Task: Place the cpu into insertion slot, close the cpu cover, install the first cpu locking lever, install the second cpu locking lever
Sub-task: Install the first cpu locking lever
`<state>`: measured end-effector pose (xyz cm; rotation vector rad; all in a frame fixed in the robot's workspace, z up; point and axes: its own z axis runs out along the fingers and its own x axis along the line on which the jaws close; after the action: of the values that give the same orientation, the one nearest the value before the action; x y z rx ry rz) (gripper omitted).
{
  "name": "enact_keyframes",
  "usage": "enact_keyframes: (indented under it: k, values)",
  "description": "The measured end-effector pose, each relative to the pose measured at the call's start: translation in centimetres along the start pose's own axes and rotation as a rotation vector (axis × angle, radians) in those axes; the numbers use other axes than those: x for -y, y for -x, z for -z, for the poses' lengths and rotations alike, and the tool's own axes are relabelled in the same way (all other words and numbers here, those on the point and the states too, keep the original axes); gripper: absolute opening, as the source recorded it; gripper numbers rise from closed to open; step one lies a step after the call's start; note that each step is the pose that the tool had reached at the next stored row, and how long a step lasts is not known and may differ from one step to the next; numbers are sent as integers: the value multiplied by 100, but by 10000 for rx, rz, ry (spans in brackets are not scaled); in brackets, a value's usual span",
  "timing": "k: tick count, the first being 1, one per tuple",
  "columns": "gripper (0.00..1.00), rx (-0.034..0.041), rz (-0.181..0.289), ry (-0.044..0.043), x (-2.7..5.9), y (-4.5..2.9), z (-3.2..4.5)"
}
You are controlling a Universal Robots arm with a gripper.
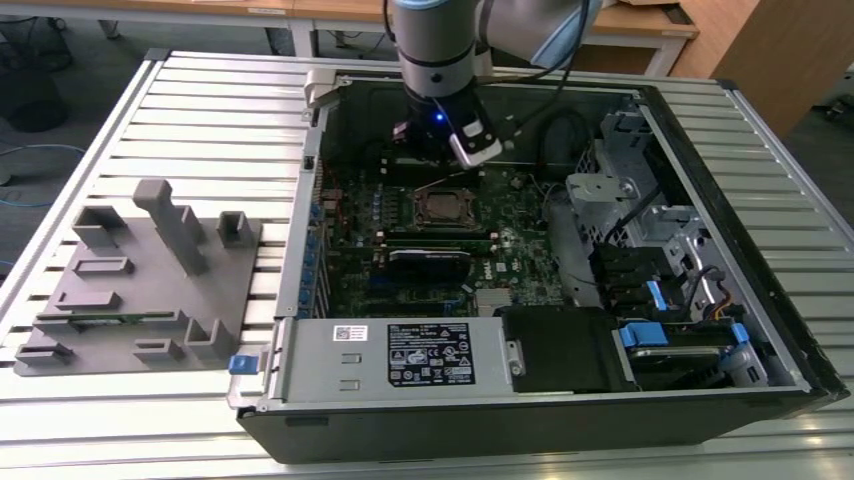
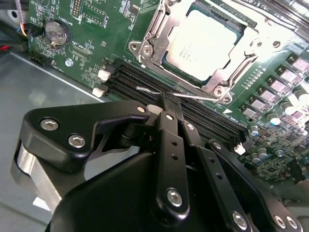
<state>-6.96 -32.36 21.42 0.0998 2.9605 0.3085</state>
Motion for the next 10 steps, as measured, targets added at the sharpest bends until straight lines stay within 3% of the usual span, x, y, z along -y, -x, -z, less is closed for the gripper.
enact_keyframes:
  k: [10]
  values:
    - [11, 185, -419, -63, 15, -13, -59]
